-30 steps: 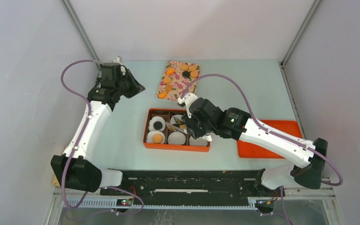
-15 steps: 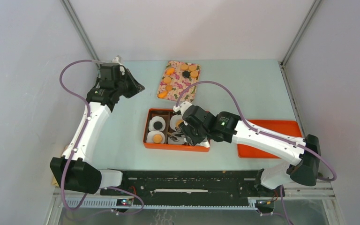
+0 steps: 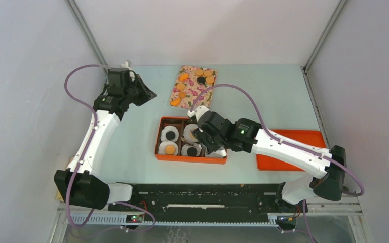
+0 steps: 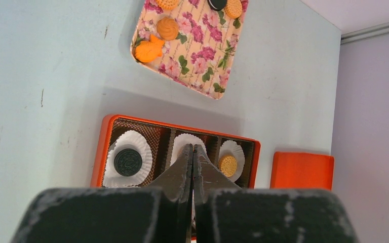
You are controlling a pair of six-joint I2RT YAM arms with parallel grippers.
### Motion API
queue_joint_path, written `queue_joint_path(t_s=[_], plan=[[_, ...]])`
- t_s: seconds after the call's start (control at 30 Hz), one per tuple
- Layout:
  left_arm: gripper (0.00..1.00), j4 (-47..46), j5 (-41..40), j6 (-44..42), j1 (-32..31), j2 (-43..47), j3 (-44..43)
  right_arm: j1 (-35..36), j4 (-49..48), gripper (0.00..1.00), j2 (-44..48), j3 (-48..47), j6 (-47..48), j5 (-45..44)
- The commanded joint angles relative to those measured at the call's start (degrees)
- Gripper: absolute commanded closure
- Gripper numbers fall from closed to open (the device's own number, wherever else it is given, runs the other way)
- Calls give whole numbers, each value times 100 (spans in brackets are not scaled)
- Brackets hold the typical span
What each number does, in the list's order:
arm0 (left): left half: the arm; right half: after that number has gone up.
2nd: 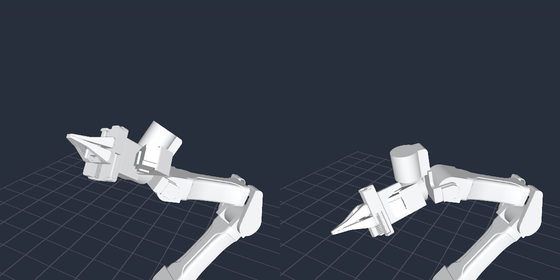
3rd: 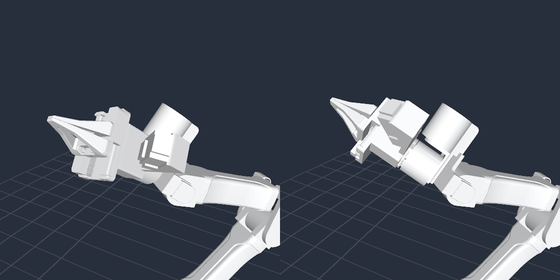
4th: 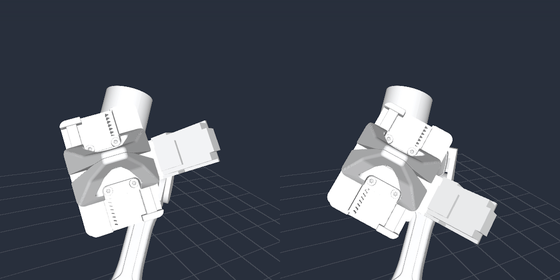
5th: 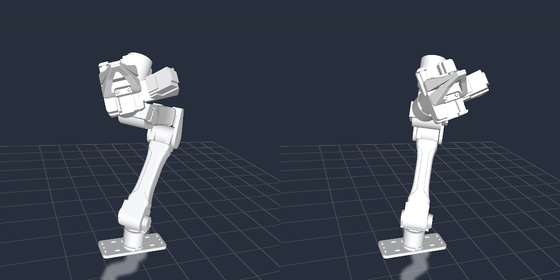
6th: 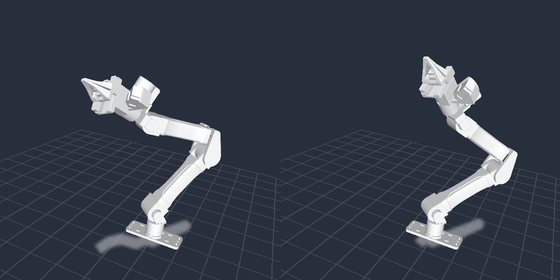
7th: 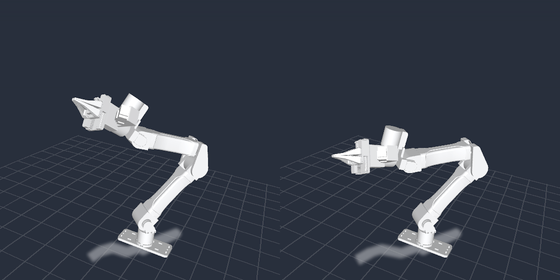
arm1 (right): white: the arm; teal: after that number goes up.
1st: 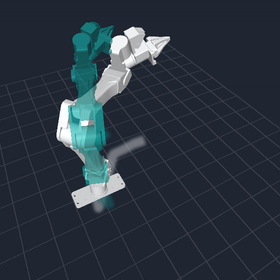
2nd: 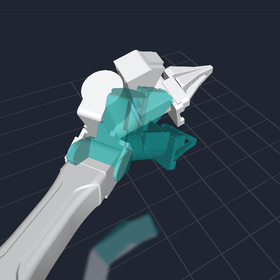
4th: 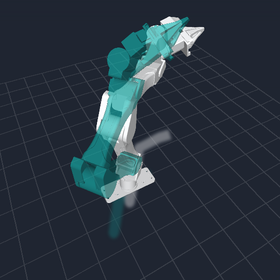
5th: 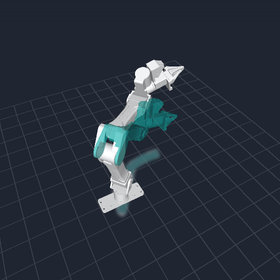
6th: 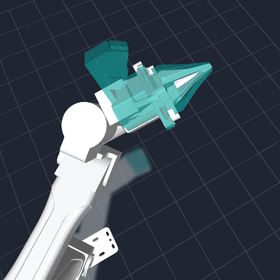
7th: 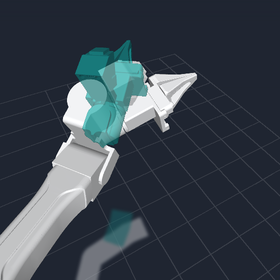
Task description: Pack the cookies
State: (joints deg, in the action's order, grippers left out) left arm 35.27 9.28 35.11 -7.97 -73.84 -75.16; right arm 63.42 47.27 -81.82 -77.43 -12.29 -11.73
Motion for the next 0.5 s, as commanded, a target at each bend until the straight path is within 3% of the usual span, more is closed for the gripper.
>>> queue_joint_path(t_s=[0.0,0.23,0.47], plan=[[98,-80,119,23,-21,113,-108,-179,-215,53,315,-799,262,-512],[99,-143,109,30,-21,8,-122,-1308,-956,54,-102,-1305,509,-256],[99,-187,191,23,-47,-143,-180,-2396,-1299,54,-1694,-2223,554,-171]])
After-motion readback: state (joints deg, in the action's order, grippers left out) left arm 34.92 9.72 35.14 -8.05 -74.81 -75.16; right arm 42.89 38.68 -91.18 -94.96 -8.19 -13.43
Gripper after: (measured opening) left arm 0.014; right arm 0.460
